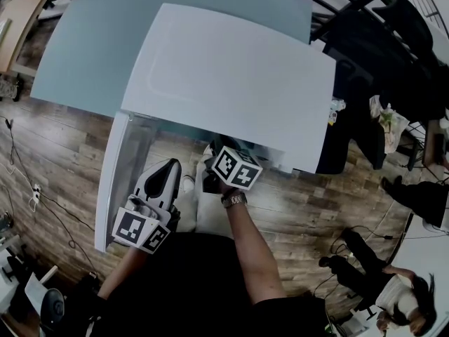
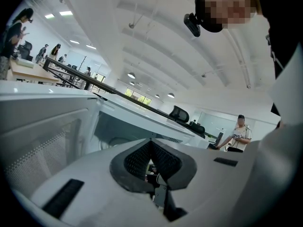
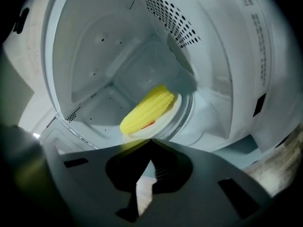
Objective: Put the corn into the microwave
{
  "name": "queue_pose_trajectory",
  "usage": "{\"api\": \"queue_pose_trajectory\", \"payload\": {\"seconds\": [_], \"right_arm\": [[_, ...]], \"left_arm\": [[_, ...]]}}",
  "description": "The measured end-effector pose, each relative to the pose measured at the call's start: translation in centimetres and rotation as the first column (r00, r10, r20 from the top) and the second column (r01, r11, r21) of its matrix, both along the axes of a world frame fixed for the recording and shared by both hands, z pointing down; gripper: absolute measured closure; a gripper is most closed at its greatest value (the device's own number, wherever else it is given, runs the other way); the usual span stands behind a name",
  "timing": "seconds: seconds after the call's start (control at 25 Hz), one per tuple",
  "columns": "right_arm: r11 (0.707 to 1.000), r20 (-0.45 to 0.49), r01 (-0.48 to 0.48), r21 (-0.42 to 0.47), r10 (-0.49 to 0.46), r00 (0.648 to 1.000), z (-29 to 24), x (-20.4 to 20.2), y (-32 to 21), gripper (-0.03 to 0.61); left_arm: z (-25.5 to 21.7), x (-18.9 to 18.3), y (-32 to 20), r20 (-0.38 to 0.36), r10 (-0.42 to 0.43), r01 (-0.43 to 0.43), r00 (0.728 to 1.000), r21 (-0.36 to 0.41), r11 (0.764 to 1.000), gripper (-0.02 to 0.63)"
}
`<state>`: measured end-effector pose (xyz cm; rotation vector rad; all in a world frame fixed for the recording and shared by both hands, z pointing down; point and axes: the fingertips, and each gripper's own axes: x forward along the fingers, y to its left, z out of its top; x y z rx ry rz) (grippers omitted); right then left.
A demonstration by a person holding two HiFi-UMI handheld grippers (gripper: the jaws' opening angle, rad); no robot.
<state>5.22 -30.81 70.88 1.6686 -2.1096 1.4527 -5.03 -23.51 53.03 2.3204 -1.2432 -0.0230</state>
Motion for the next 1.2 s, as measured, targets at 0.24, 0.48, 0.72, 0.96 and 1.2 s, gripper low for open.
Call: {"api": "queue_pose_trajectory", "payload": {"seconds": [0.24,0.48,0.72,0.96,1.2], "right_arm": [[0.999,0.008,0.016,0.028,-0.016,1.000,-0.8,-0.2,0.6,0.571],[0.992,-0.004,0.078,0.097,-0.078,0.997,-2.7,-1.5,2.1,0.571],[0.983,-0.014,0.106,0.150,-0.105,0.994,-4.5,-2.0,3.8,0.571],[0.976,-0.023,0.111,0.189,-0.109,0.994,-6.3,-2.1,5.4,0.571],[0.965,-0.033,0.123,0.231,-0.119,0.992,-8.9,-2.6,6.9,0.571]], "left_arm": [[-0.3,0.1,0.4,0.002,0.006,-0.006,1.000,0.009,1.000,0.612],[-0.7,-0.3,1.3,0.005,0.011,-0.012,1.000,0.022,1.000,0.612],[-1.1,-0.2,2.6,0.004,0.017,-0.017,1.000,0.034,0.999,0.612],[-1.7,-0.4,4.1,0.007,0.021,-0.022,1.000,0.054,0.998,0.612],[-2.3,-1.3,5.0,0.013,0.016,-0.017,1.000,0.068,0.998,0.612]]}}
